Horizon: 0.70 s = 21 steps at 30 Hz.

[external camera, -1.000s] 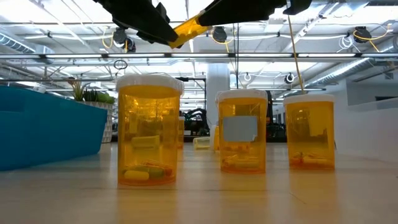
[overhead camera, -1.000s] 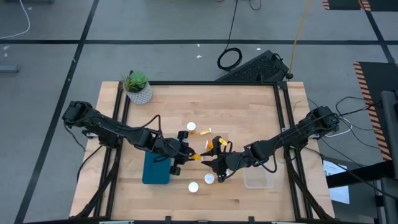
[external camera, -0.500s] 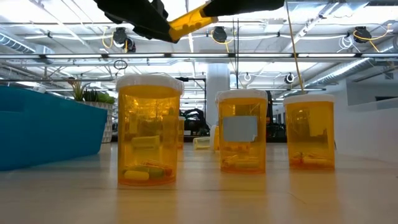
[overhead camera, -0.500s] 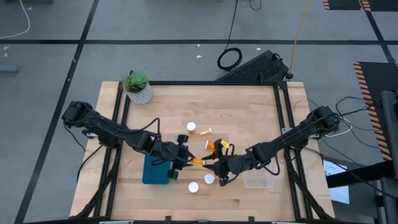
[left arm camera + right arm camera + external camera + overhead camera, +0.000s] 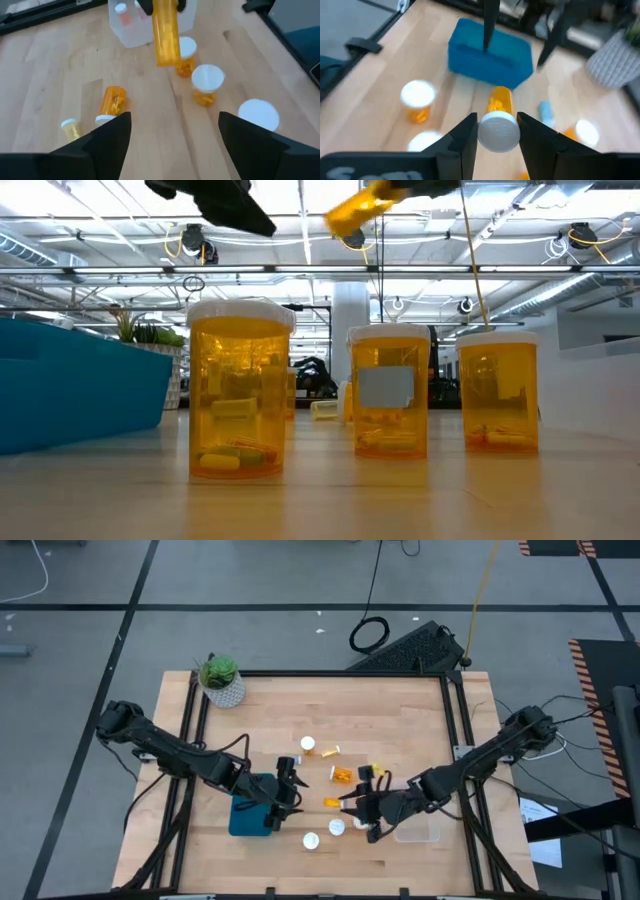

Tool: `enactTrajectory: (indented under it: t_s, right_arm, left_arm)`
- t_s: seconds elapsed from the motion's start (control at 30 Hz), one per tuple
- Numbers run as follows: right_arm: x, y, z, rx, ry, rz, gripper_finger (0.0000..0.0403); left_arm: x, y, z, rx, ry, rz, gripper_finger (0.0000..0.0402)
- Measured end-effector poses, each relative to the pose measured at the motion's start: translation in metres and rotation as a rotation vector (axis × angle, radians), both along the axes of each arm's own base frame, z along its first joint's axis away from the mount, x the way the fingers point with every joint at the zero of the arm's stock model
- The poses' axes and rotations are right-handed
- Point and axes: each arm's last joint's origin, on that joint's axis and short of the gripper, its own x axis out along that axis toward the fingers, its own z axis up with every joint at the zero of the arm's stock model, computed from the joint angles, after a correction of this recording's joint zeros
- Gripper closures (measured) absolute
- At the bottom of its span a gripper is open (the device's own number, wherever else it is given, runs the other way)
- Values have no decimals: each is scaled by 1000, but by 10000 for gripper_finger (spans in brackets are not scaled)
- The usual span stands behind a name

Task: Pick and place medicine bottles into bin by pill shape (circle, oval)
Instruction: Put the orange bottled tablet into the transparent bin

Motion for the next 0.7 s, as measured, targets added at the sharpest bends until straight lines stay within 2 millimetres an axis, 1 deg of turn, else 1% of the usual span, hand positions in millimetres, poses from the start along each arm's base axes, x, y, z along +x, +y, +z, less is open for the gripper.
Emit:
enactTrajectory:
  t_s: [0.1, 0.2, 0.37, 0.6, 0.7]
  right_arm:
    - [-14, -4, 7, 154, 84, -12, 280]
    - [-29, -9, 11, 289, 201, -44, 280]
    - [-52, -18, 13, 433, 395, -115, 280]
    - [-78, -30, 14, 554, 641, -230, 280]
    - [-86, -35, 14, 566, 707, -301, 280]
  left_arm:
    - [-6, 2, 3, -9, 21, 14, 102]
    - [-6, 3, 4, -16, 14, 31, 112]
    - [-5, 4, 2, -12, 24, 36, 127]
    - [-2, 10, 0, -10, 33, 61, 128]
    - [-2, 11, 0, -9, 31, 66, 128]
